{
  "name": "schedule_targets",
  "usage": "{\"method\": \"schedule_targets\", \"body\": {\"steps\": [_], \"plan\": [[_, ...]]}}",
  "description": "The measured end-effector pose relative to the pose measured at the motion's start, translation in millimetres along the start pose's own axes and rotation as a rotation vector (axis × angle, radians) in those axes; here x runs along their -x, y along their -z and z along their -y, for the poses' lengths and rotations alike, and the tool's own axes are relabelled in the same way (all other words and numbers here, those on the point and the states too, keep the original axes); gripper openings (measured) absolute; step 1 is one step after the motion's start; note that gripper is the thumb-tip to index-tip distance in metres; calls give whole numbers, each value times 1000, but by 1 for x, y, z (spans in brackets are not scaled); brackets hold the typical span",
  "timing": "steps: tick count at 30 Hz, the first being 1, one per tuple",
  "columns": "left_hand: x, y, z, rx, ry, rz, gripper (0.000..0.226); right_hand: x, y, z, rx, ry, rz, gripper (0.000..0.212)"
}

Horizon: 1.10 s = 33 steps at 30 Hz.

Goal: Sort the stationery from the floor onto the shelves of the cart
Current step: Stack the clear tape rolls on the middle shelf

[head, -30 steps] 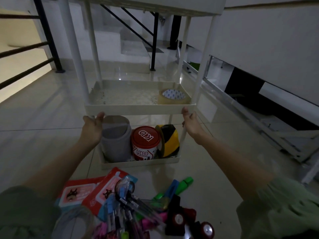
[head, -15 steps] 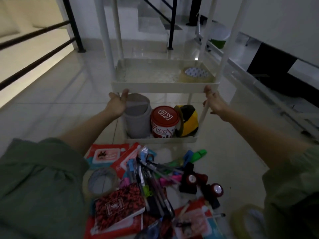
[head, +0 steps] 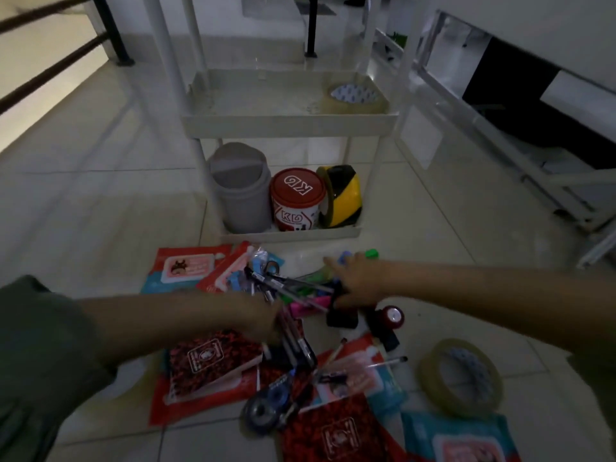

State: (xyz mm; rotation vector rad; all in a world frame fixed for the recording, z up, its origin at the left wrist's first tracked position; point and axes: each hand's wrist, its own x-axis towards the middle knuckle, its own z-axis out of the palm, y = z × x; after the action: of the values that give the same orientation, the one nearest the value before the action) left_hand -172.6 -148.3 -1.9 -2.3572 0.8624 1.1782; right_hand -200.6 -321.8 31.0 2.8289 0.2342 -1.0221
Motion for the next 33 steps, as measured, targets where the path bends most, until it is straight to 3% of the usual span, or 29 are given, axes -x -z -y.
{"method": "schedule_targets", "body": {"steps": [3, 5, 7, 8, 11, 14, 17, 20, 23, 25, 27, 30, 31, 33], "plan": [[3, -36, -9, -98, 34, 45, 87, 7, -32, 26, 232, 230, -2, 78], [5, -48, -3, -62, 66, -138, 80, 10, -42, 39, 334, 338, -58, 76], [8, -55, 12, -95, 183, -346, 69, 6, -45, 48, 435, 399, -96, 75], [8, -59, 22, -107, 269, -374, 66, 3, -44, 51, 459, 407, -95, 75], [11, -71, 53, -55, 464, -299, 59, -10, -38, 60, 444, 398, -65, 74], [14, -81, 66, 63, 347, -164, 46, -24, -31, 67, 431, 371, -31, 74], [19, -84, 72, 148, 251, -216, 44, -32, -23, 75, 412, 355, -31, 75], [17, -81, 80, 335, 219, -609, 40, -33, -16, 87, 277, 351, -104, 81], [27, -55, 81, 529, 176, -848, 29, -33, 0, 98, -154, 373, -316, 81], [35, -35, 77, 647, 127, -989, 40, -27, 21, 101, -476, 423, -467, 72], [51, -7, 67, 697, 47, -1268, 49, -20, 47, 96, -702, 439, -579, 65], [76, 43, 56, 697, -54, -1585, 39, -9, 87, 77, -851, 455, -850, 58], [83, 60, 55, 629, -55, -1683, 45, -6, 100, 68, -850, 471, -948, 56], [90, 92, 55, 490, -17, -1778, 44, -3, 122, 48, -790, 495, -1121, 54]]}}
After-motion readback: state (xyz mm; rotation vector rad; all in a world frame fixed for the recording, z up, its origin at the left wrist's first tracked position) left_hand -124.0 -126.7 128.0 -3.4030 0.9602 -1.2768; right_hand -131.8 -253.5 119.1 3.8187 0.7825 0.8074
